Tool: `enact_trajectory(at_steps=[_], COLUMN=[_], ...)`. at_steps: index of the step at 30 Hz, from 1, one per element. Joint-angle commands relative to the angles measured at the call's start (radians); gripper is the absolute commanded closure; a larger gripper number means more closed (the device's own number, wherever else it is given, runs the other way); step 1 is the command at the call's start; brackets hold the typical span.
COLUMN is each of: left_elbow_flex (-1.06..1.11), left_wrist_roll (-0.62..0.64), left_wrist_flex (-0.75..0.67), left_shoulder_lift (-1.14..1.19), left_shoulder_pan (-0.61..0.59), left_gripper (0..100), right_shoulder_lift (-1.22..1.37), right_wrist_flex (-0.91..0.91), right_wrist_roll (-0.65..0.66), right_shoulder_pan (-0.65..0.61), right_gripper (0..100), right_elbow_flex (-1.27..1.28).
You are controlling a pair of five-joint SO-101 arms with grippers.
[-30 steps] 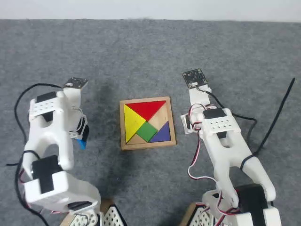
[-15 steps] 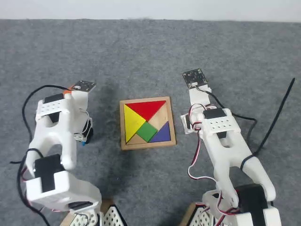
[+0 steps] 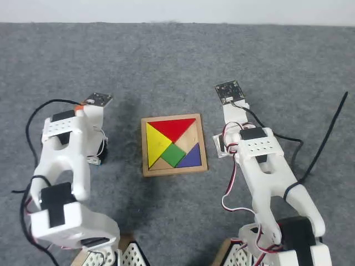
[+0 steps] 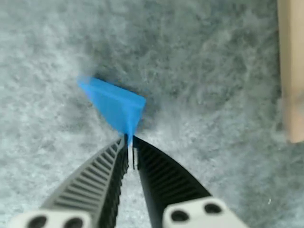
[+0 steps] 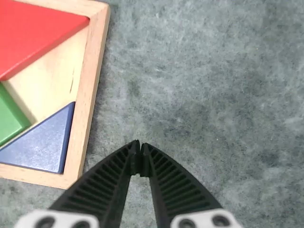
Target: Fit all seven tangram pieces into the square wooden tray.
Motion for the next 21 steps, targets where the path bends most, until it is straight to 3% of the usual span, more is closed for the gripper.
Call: enact_trajectory(at_steps=[1,6,12,16,21], left_elbow_flex=[0.022,0.143,0.249,0.242,0.234], left_wrist_roll=[0.1,0.252,0.427,0.502,0.517], left_wrist_flex=[-0.025,-0.015,-0.021,-0.057,-0.183], left_shoulder_lift=[-0.155,-0.522,-0.875,-0.896,-0.755], left_shoulder_pan=[0.009,0.097,0.407,0.617,0.801], left_gripper=[99,99,99,99,99], right_shoulder_lift=[-0.062,-0.062,-0.062,-0.064,-0.064], right_wrist_flex=[-0.016,-0.01,-0.008,-0.007,-0.007], right_wrist_roll=[0.015,0.015,0.011,0.006,0.006], right_shoulder_pan=[-0.002,-0.004,0.022,0.087,0.124], right_gripper=[99.2,99.2,99.2,99.2,99.2], right_elbow_flex=[-0.006,-0.006,-0.011,-0.012,-0.006])
